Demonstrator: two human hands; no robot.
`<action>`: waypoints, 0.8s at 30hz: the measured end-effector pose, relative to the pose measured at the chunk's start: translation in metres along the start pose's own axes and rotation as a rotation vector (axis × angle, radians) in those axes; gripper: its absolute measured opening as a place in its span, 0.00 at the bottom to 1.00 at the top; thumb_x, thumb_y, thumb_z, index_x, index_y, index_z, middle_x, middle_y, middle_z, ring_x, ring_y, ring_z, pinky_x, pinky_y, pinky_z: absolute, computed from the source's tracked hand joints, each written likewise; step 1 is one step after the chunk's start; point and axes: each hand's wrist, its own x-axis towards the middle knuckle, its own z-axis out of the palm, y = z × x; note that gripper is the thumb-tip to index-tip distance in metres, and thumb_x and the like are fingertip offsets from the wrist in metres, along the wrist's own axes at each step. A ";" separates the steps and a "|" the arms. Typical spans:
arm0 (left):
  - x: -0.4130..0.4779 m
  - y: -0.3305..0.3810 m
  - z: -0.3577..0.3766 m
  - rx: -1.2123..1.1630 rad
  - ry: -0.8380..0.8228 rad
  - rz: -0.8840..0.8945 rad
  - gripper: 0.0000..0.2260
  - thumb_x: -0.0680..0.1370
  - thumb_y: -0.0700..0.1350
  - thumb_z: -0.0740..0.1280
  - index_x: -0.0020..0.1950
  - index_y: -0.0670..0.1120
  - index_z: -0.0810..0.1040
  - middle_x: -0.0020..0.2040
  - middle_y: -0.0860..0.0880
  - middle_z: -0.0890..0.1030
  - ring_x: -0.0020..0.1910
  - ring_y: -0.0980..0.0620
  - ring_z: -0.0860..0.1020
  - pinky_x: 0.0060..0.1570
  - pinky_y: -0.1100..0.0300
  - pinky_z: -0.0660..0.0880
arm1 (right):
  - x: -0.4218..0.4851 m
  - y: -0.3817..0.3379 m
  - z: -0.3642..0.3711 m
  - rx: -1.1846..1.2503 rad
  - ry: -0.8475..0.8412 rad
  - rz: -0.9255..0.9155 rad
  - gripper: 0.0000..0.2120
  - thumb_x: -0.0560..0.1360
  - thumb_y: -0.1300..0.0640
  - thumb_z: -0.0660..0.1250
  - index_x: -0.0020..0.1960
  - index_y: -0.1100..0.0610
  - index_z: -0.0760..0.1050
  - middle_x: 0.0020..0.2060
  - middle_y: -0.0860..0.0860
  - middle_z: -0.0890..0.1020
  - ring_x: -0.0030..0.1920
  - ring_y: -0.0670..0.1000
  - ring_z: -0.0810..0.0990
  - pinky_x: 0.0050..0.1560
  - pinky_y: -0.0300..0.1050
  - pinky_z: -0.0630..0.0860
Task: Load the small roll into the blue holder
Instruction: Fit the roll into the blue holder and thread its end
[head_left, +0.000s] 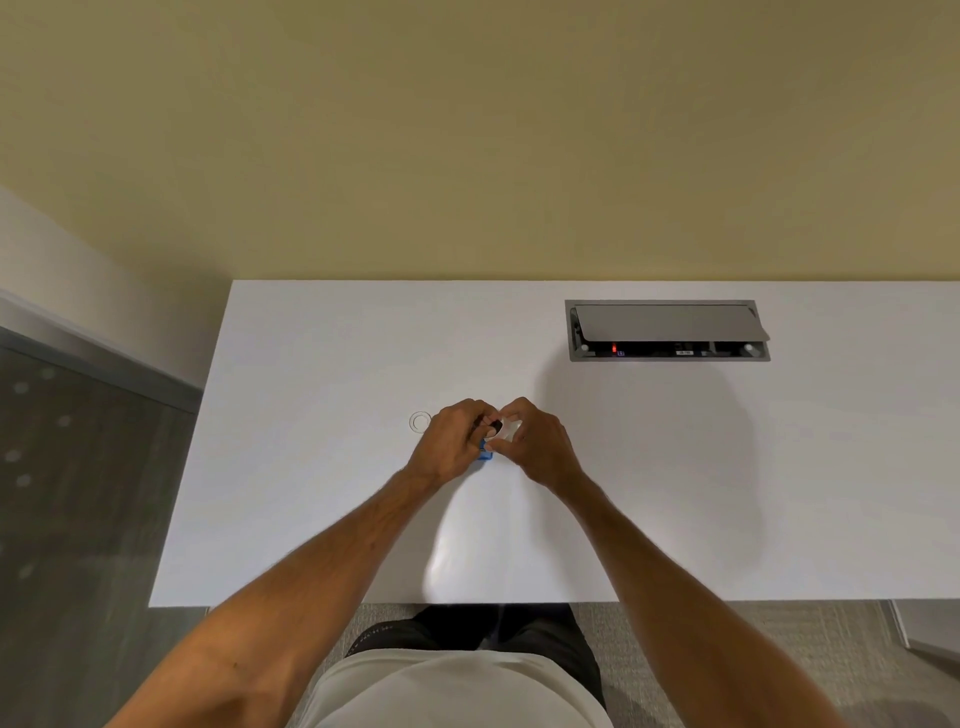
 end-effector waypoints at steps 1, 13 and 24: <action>0.000 0.000 0.000 0.003 -0.007 -0.004 0.15 0.83 0.48 0.64 0.63 0.43 0.83 0.58 0.44 0.86 0.56 0.44 0.84 0.59 0.48 0.81 | 0.000 0.000 0.000 -0.006 -0.006 -0.010 0.23 0.73 0.49 0.77 0.63 0.57 0.76 0.55 0.53 0.85 0.51 0.55 0.84 0.53 0.46 0.81; 0.004 -0.007 0.014 -0.233 0.155 -0.121 0.06 0.84 0.39 0.65 0.58 0.42 0.80 0.53 0.46 0.86 0.54 0.46 0.84 0.60 0.48 0.82 | 0.014 -0.005 -0.003 0.060 -0.022 -0.116 0.18 0.75 0.56 0.76 0.61 0.62 0.76 0.53 0.57 0.84 0.51 0.58 0.84 0.53 0.44 0.79; 0.004 -0.026 0.010 -0.325 0.209 -0.204 0.09 0.86 0.40 0.63 0.60 0.43 0.82 0.54 0.47 0.87 0.53 0.46 0.85 0.61 0.49 0.83 | 0.022 -0.012 0.006 -0.034 -0.080 -0.111 0.19 0.76 0.53 0.75 0.63 0.57 0.74 0.55 0.54 0.83 0.51 0.56 0.84 0.56 0.49 0.82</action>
